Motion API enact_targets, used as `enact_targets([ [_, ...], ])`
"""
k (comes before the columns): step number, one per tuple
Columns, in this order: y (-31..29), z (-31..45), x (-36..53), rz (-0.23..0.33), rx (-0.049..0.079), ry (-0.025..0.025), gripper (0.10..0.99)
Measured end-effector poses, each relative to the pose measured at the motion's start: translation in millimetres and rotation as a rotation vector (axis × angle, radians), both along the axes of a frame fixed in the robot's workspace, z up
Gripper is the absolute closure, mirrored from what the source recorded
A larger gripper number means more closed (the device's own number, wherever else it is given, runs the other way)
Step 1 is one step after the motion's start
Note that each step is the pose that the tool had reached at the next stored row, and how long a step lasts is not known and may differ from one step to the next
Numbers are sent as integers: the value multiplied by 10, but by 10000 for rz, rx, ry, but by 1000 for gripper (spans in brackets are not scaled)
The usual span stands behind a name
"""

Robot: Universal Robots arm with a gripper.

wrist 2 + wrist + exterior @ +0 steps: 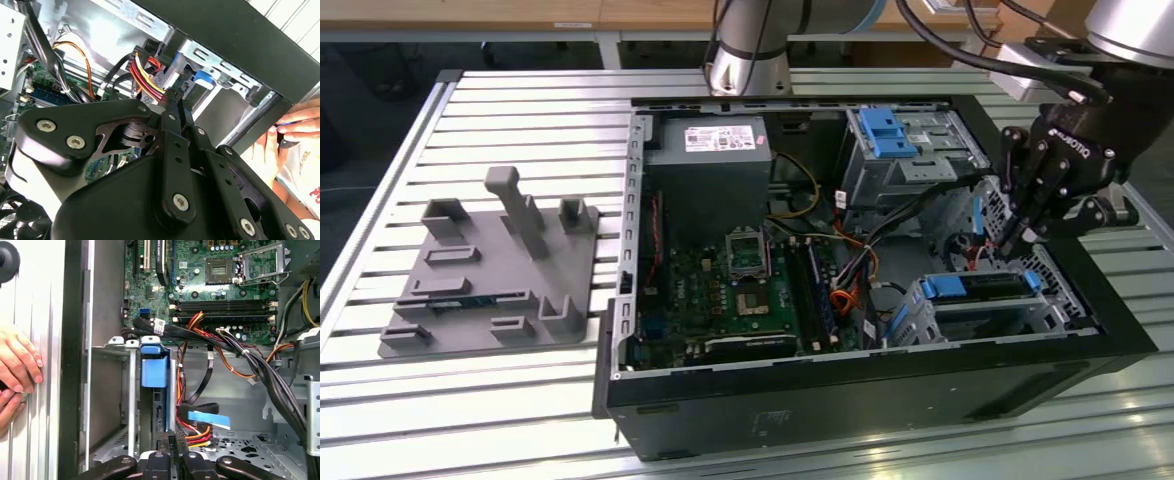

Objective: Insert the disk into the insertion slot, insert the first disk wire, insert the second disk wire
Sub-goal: 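Insert the first disk wire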

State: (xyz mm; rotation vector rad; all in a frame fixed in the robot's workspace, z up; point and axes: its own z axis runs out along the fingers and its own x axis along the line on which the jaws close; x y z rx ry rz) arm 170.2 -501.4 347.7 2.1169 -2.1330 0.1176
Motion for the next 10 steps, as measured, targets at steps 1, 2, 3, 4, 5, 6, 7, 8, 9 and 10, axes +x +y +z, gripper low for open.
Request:
enact_targets([
  [1,-42,0,-7,0,82,-7,922],
  [2,-59,0,-9,0,147,-18,922],
  [3,-76,0,-13,0,221,-30,922],
  [4,-91,0,-16,0,289,-42,922],
  [5,-105,0,-18,0,364,-55,922],
  [6,-119,0,-21,0,444,-68,922],
  [7,-133,0,-23,1,522,-83,922],
  [8,-147,0,-25,0,600,-95,922],
  [9,-161,0,-28,0,681,-107,922],
  [10,-175,0,-30,0,760,-117,922],
])
